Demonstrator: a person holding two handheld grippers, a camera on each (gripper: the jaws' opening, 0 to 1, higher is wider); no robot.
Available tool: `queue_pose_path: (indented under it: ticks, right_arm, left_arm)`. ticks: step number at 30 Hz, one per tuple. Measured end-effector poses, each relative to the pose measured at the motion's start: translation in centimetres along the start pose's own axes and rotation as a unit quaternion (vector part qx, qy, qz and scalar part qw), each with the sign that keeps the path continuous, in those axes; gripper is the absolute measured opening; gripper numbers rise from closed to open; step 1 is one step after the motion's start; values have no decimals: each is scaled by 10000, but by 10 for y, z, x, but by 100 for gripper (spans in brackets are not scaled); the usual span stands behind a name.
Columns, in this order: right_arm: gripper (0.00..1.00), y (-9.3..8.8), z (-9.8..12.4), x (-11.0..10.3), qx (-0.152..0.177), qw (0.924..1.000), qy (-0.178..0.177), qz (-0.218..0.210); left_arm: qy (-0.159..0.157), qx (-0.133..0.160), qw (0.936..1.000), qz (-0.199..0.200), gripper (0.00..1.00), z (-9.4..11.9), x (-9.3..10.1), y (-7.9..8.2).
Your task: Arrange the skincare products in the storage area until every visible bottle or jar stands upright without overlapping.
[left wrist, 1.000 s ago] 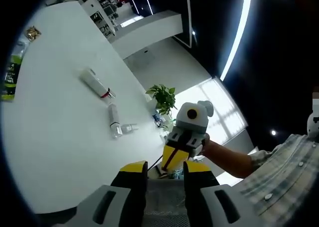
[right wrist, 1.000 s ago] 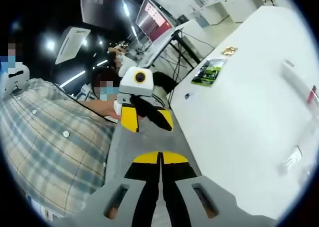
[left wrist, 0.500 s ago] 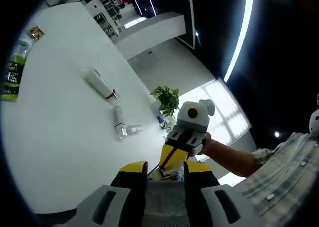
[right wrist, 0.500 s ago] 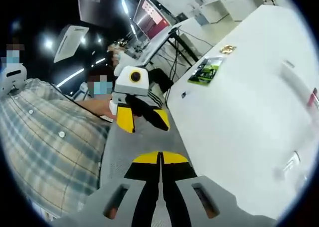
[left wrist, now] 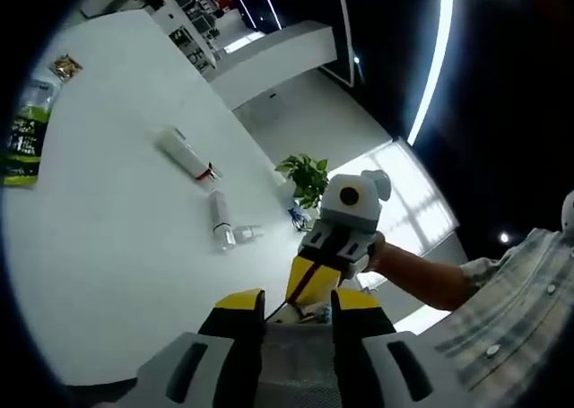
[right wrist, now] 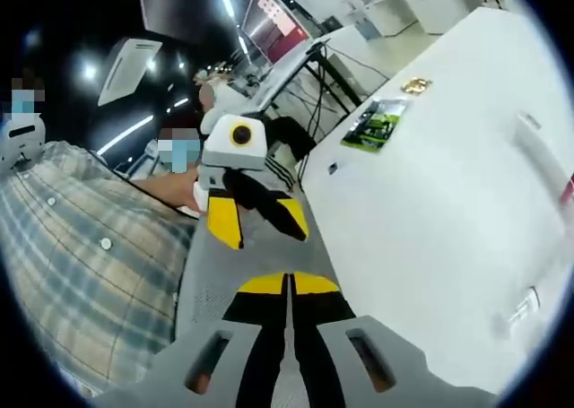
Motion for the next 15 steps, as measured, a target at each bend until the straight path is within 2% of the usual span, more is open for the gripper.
queue_pose_path:
  ticks: [15]
  right_arm:
    - [3,-4,-2,0,-20,10000,-78,16]
  left_arm:
    - [85,8,10000,-35,31,1,-2,0]
Point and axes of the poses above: the point that each gripper's makers call its tool centre point, and the gripper's own axes: z roughly backward along the fingers, x roughly to its right, y roughly out of its top, the point moved 4 cm from there along z, roughly backward along the fingers, and after that the axes turned 2 degrees about -y, right-handed, at the moved point
